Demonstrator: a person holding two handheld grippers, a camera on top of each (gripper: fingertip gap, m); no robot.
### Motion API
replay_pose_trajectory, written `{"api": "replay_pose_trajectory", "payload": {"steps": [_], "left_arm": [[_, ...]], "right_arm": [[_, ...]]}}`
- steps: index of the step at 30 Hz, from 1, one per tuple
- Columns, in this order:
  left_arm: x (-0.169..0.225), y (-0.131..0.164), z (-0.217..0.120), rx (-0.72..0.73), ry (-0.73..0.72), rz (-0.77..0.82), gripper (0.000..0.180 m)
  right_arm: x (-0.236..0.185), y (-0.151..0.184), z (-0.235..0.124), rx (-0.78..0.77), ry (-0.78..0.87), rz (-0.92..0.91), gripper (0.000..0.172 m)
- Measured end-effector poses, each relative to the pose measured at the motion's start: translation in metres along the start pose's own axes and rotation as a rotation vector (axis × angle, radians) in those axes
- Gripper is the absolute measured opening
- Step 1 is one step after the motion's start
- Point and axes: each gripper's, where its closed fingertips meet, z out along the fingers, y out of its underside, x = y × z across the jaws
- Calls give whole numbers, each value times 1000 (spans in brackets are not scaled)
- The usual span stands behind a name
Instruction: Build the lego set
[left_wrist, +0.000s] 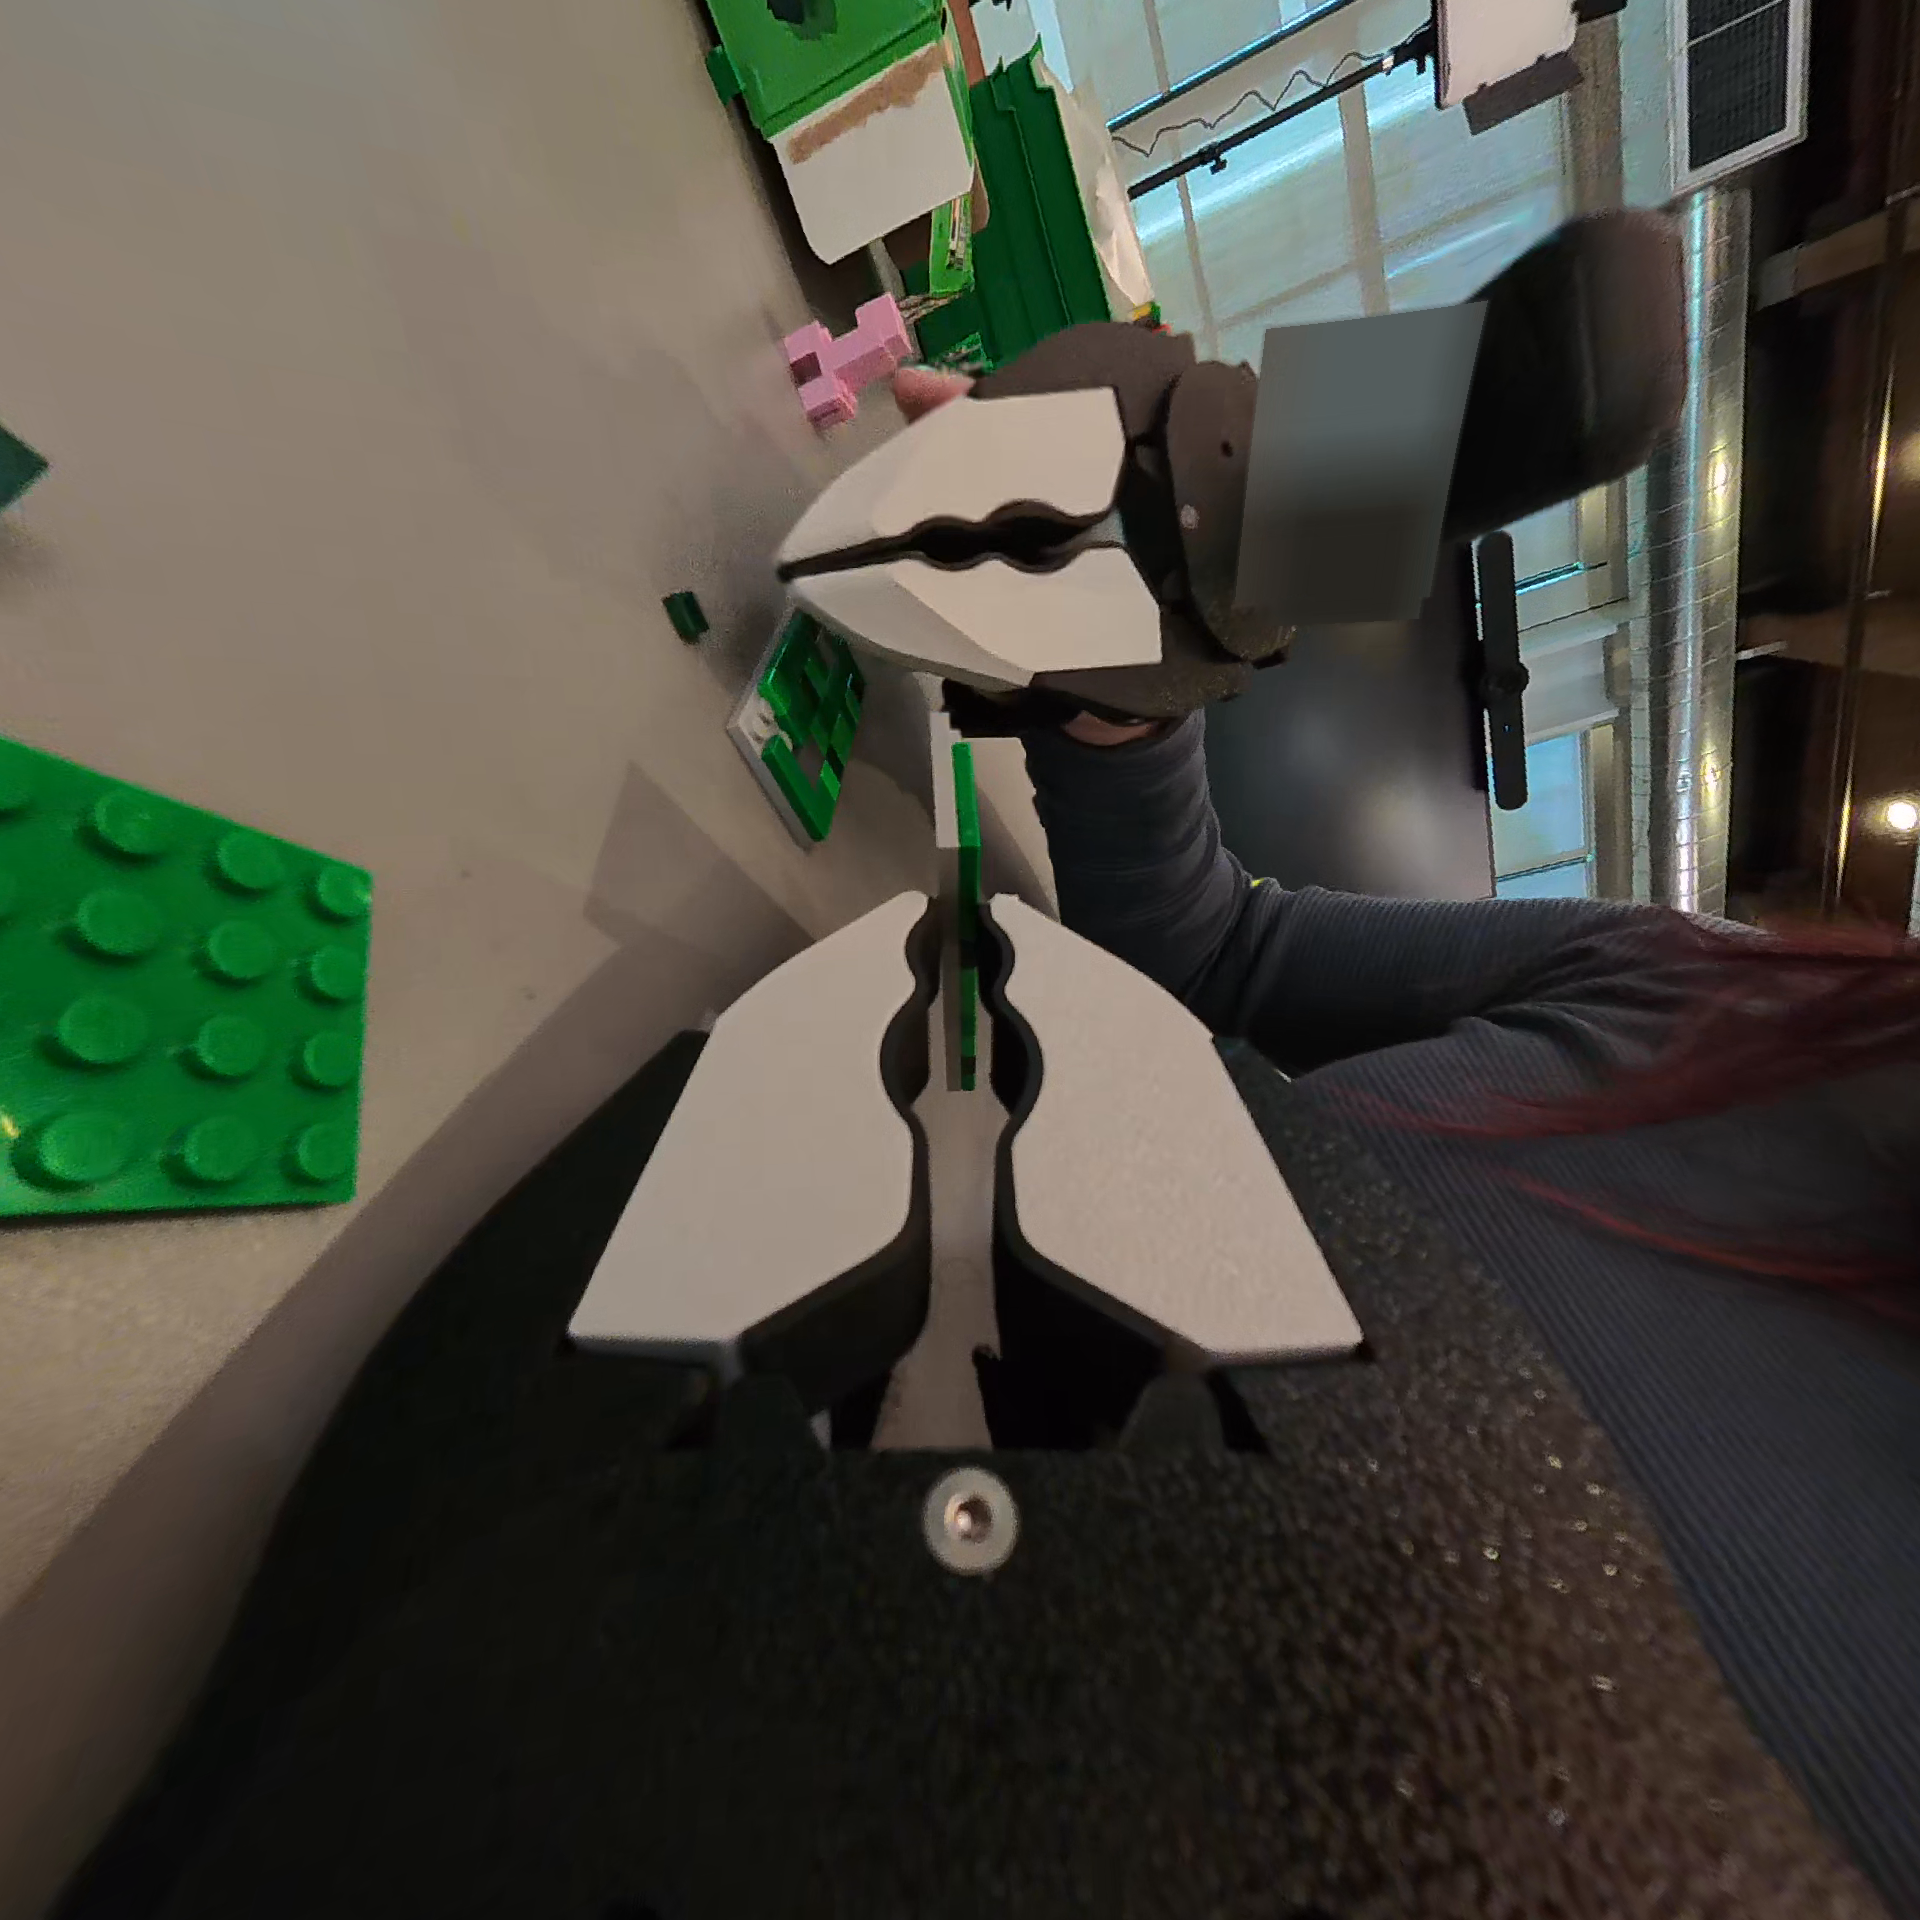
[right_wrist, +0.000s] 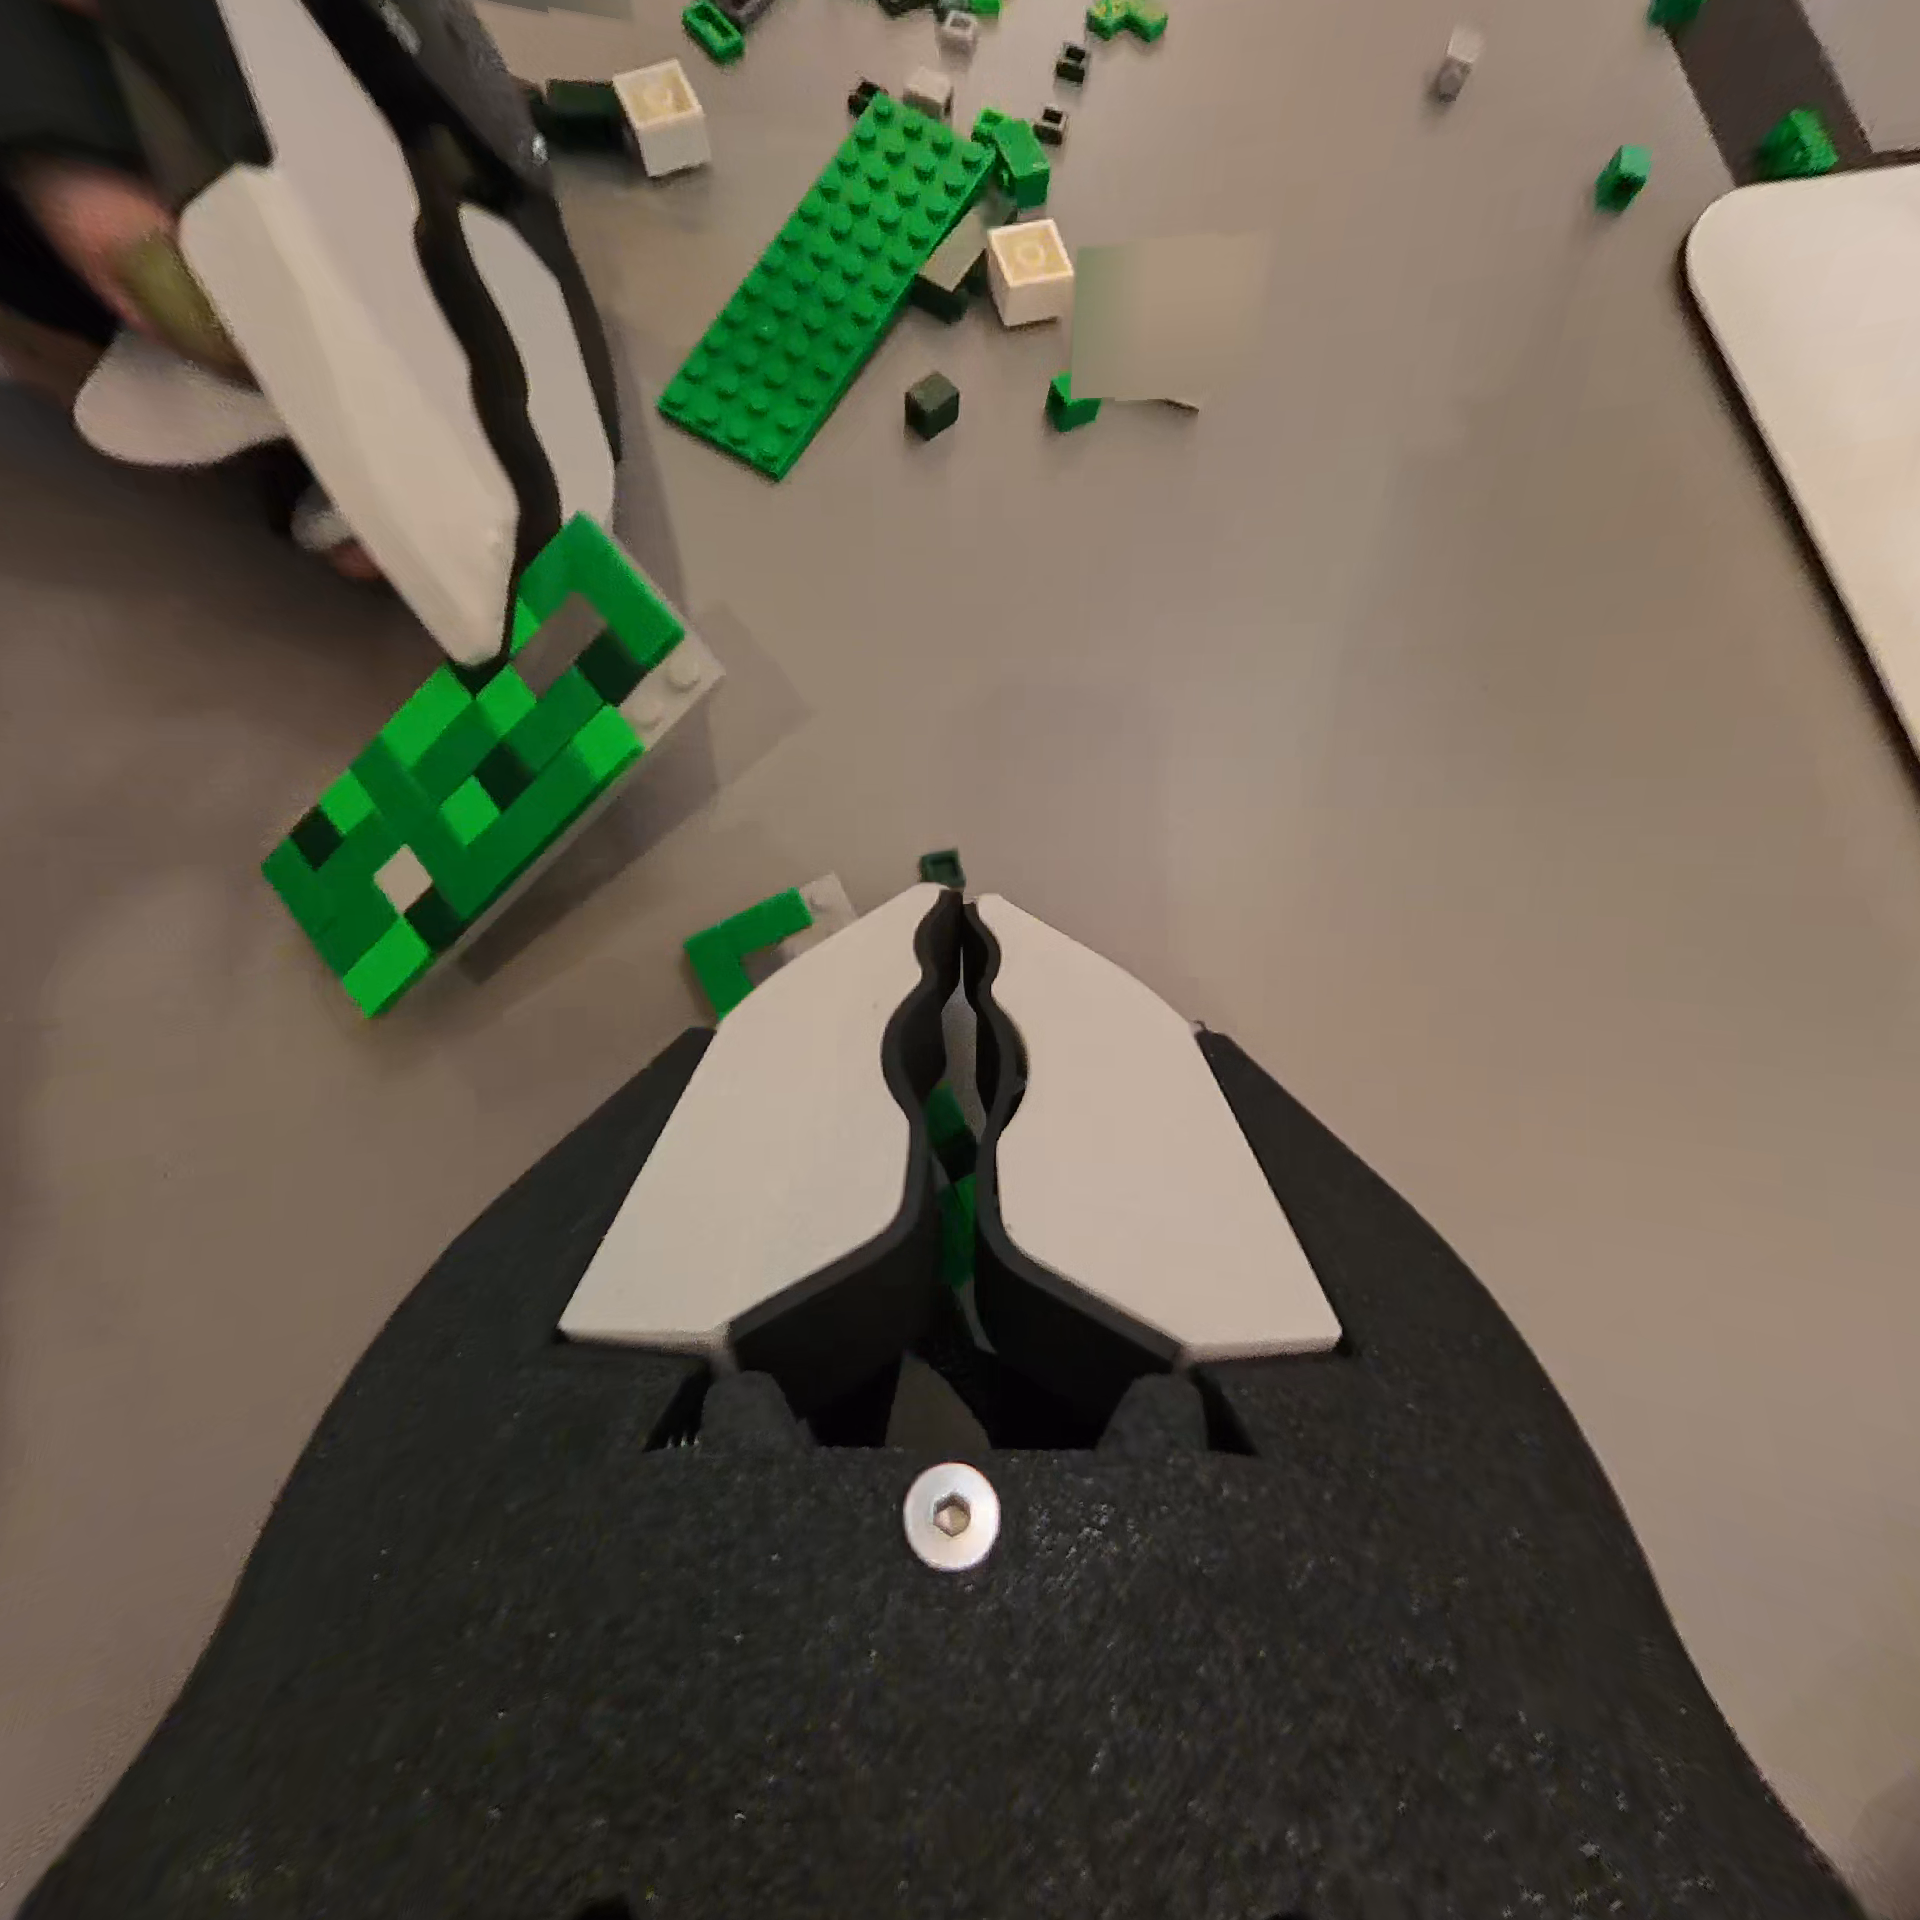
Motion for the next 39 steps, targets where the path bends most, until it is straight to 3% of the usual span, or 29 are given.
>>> {"api": "replay_pose_trajectory", "payload": {"steps": [5,8,11,22,29,37,39], "left_arm": [[0,0,0,0,0,3,6],[1,0,0,-3,5,-2,6],[0,0,0,-3,5,-1,6],[1,0,0,-4,4,-2,6],[1,1,0,-5,7,-1,6],[2,1,1,-10,15,-9,6],[2,0,1,-17,30,-31,6]], "right_arm": [[-4,12,-8,-26,4,-67,1],[-5,10,-6,-67,-94,-83,16],[-1,7,0,-104,-193,-94,12],[-5,4,20,-221,-256,-248,7],[-17,-10,-3,24,-230,-339,7],[-32,-23,-41,324,-200,-143,6],[-35,-20,-40,326,-170,-133,6]]}}
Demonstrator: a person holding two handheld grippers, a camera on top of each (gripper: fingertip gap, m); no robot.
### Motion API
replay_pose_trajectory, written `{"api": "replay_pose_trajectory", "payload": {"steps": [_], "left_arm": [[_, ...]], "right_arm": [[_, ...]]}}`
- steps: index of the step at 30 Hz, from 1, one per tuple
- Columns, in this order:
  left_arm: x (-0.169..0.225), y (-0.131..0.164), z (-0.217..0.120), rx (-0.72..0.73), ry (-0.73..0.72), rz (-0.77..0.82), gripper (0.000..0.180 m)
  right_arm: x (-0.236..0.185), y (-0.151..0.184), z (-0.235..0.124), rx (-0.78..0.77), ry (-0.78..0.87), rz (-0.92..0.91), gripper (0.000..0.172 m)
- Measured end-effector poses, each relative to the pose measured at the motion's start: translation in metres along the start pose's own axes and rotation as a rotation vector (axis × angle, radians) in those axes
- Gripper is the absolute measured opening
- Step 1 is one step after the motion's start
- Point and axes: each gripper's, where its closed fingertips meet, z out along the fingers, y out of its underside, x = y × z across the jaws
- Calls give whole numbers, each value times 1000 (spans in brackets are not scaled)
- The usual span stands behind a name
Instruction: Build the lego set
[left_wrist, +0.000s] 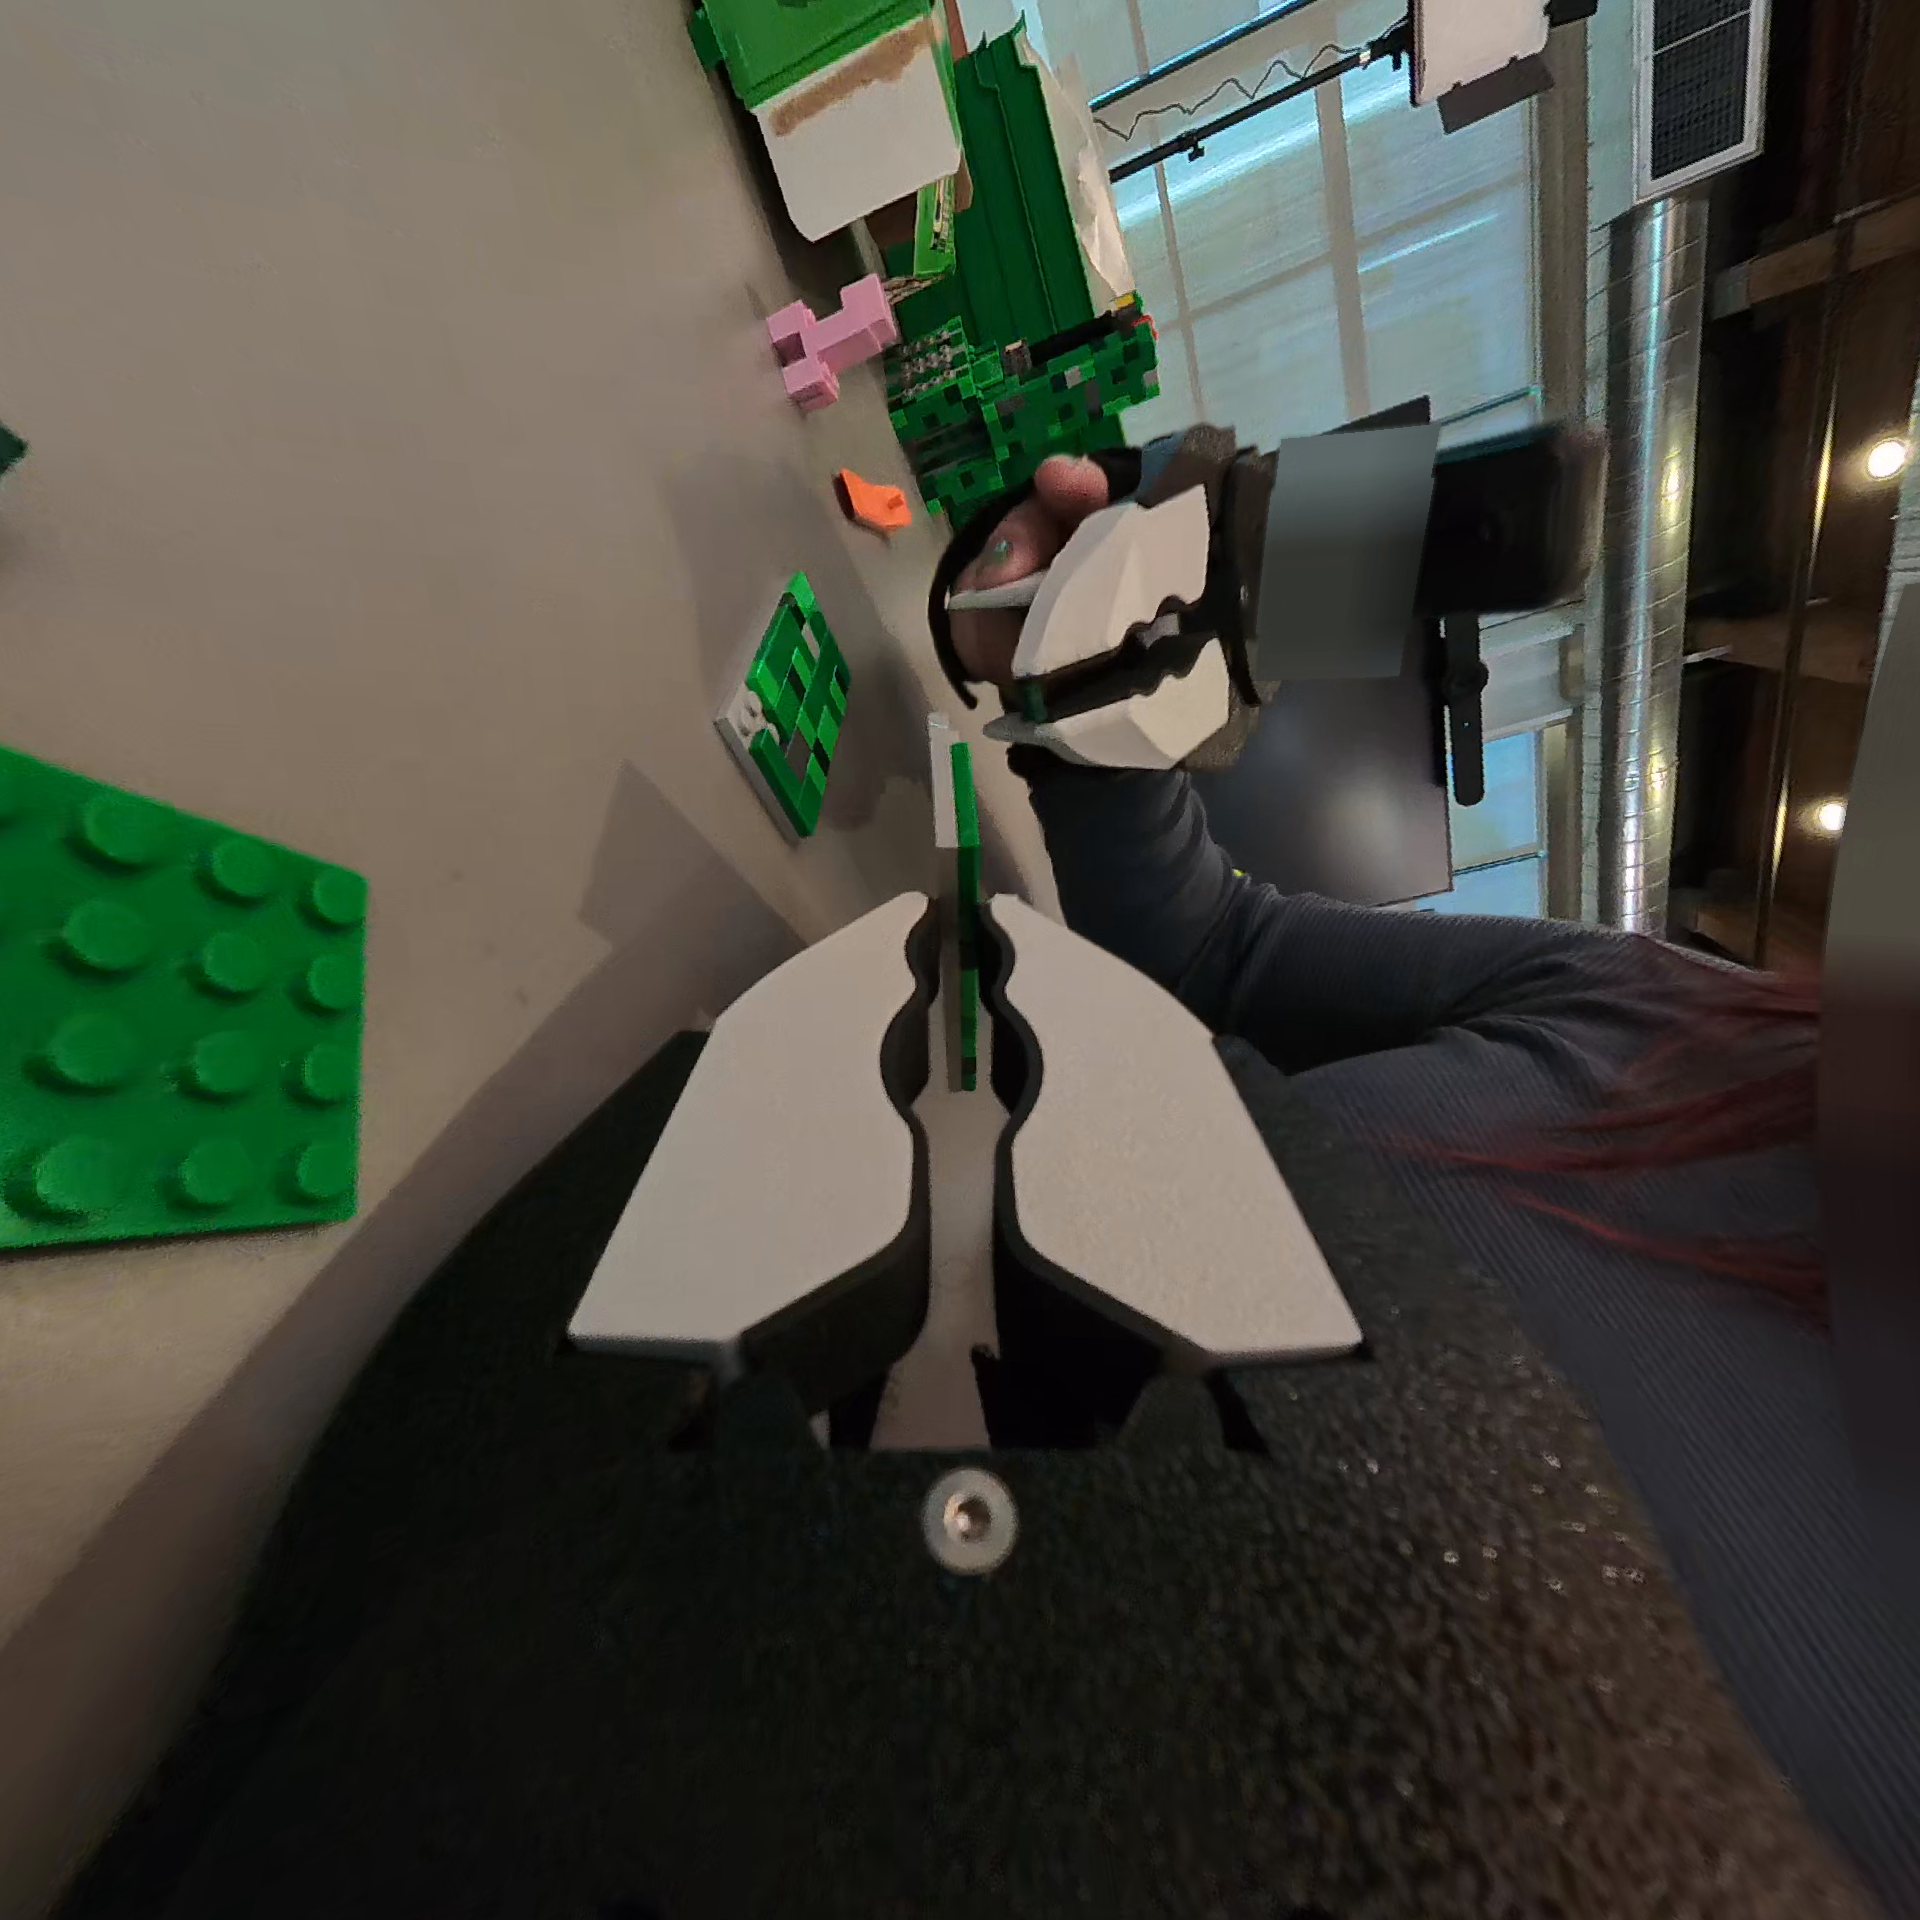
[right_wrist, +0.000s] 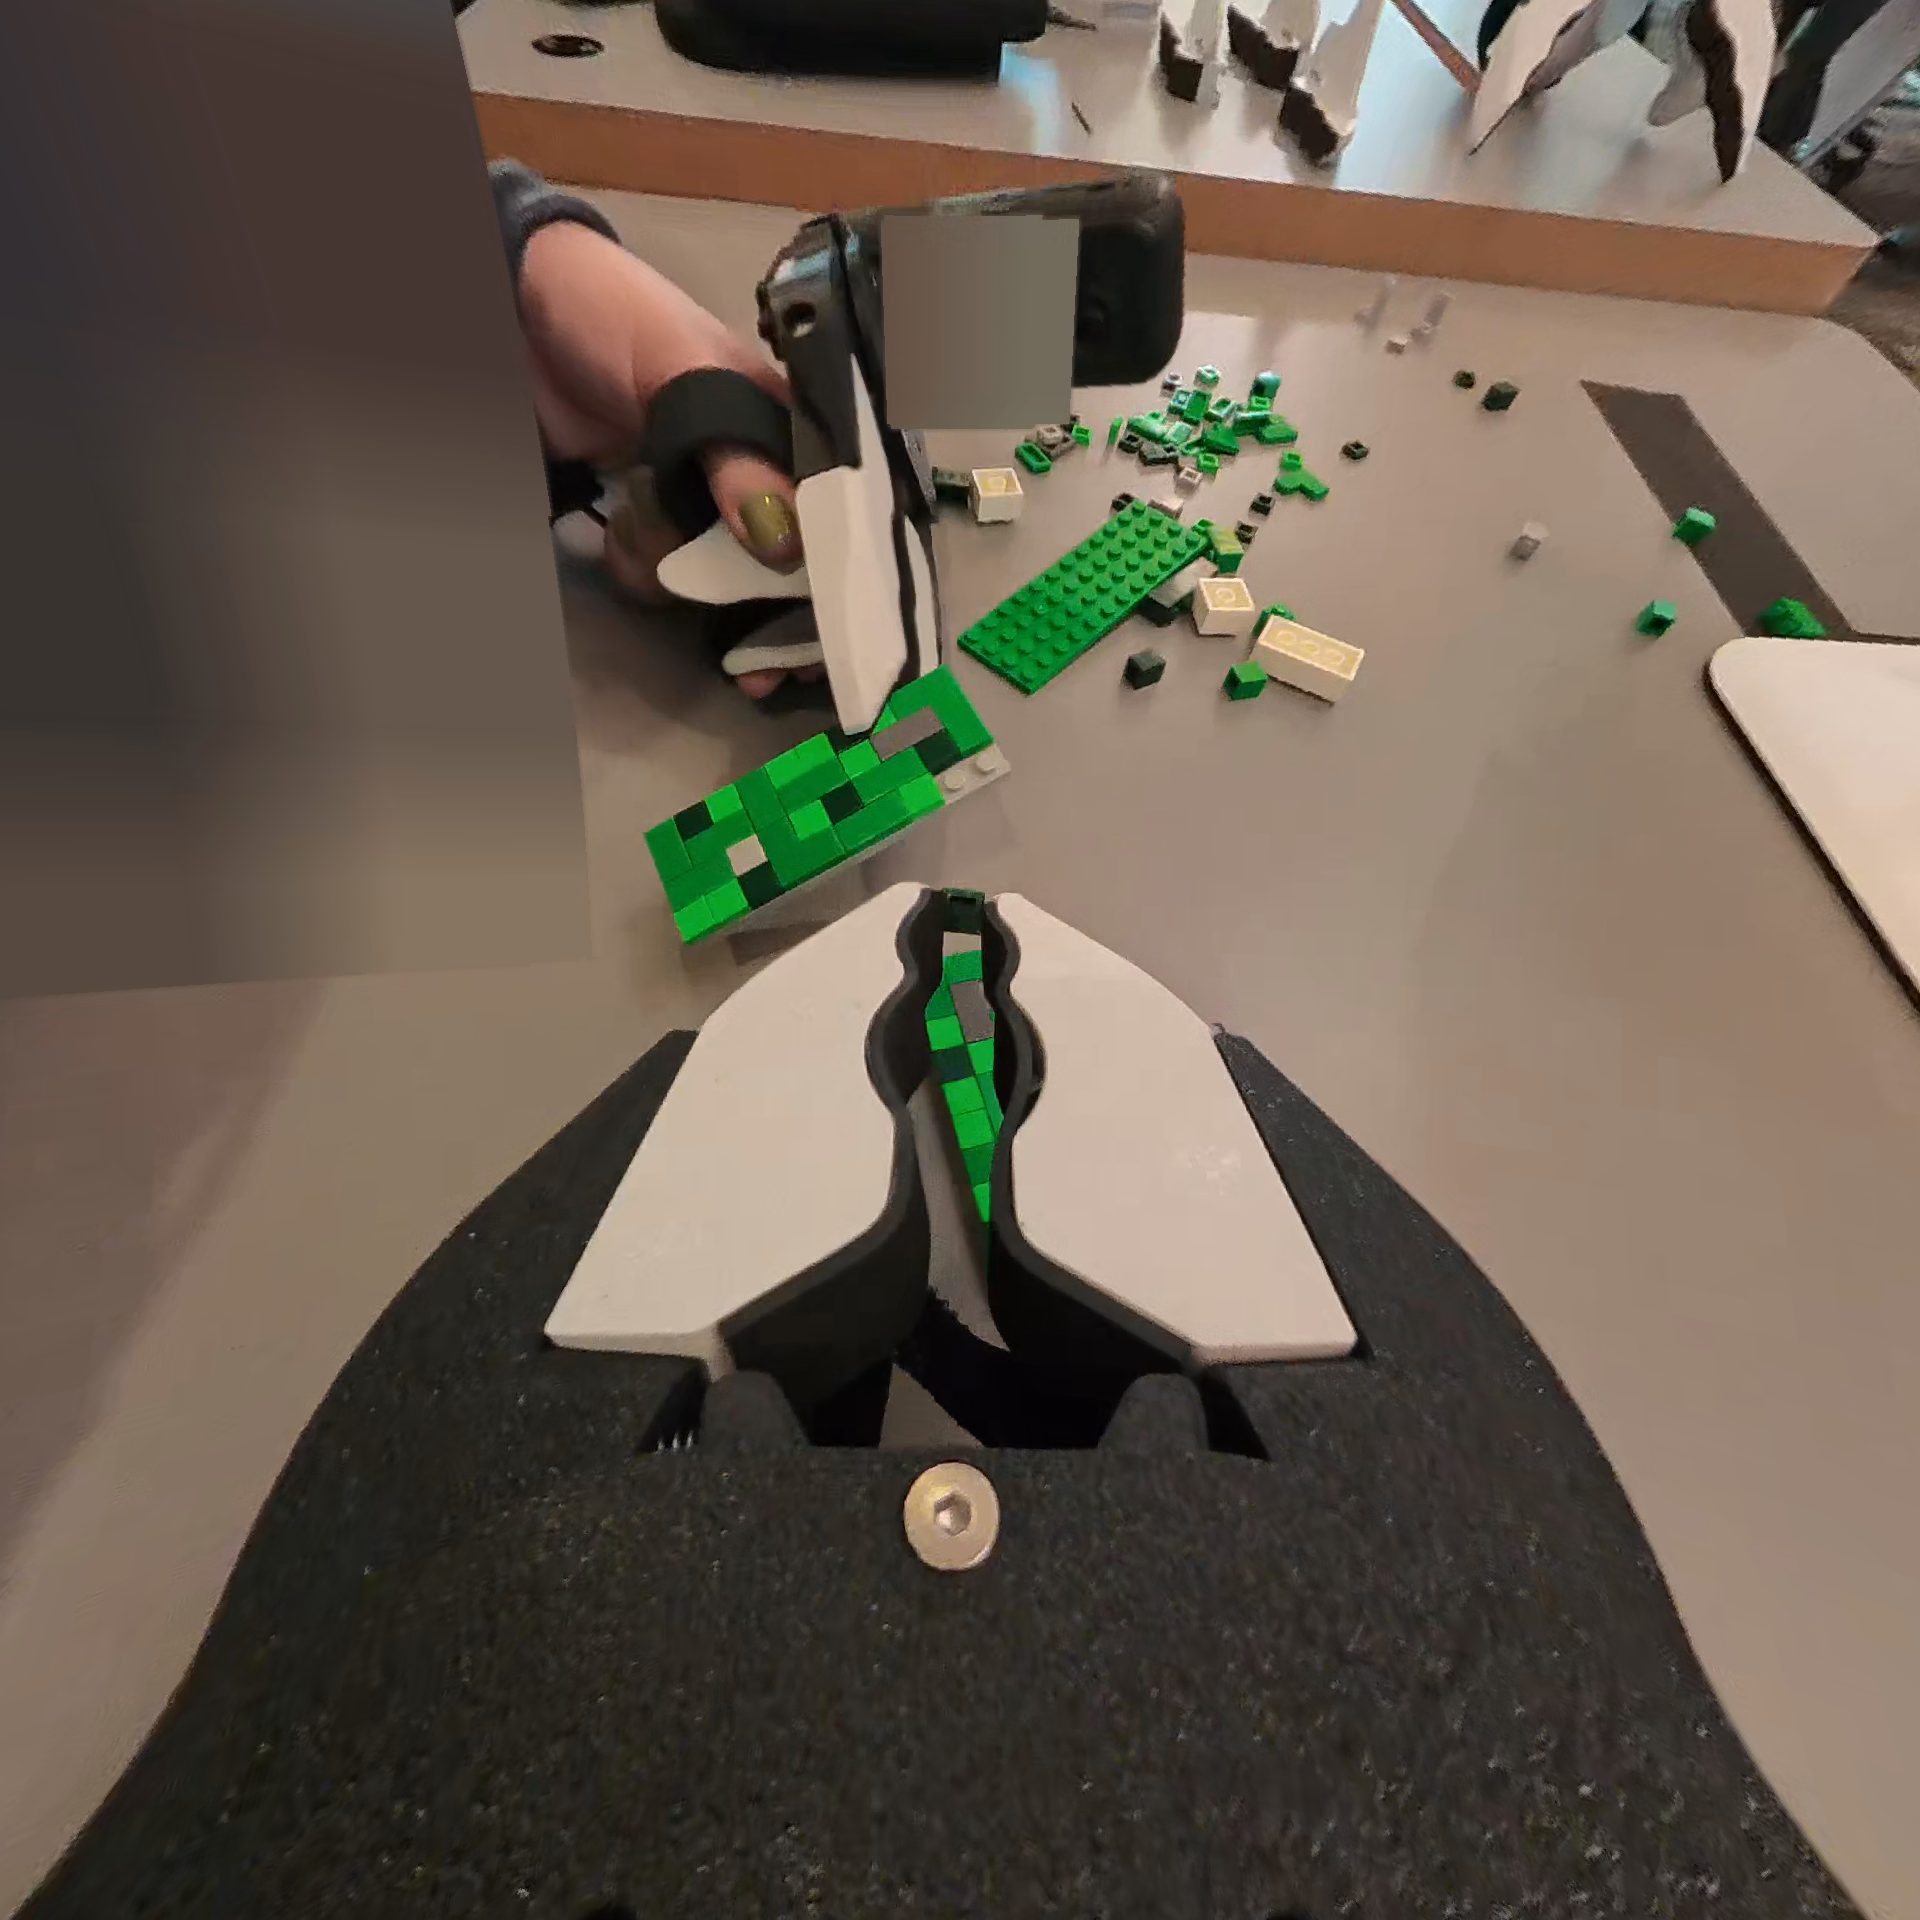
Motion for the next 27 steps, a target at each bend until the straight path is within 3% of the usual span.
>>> {"api": "replay_pose_trajectory", "payload": {"steps": [4,6,13,15,17,23,27], "left_arm": [[1,-2,2,-11,-32,7,11],[0,-3,3,-11,-91,26,27],[-10,-15,-18,46,-307,178,41],[-6,-22,-24,81,-354,325,40],[17,-23,-20,90,-324,595,36],[54,9,10,-174,-400,1456,33],[64,16,18,-218,-390,1702,19]], "right_arm": [[-8,5,4,-22,35,9,6],[-11,8,6,-30,46,30,6],[-15,1,8,21,64,122,6],[-20,-11,8,95,3,213,6],[-24,-24,6,172,-79,322,6],[-41,-40,3,215,-386,560,6],[-45,-43,-1,217,-459,594,6]]}}
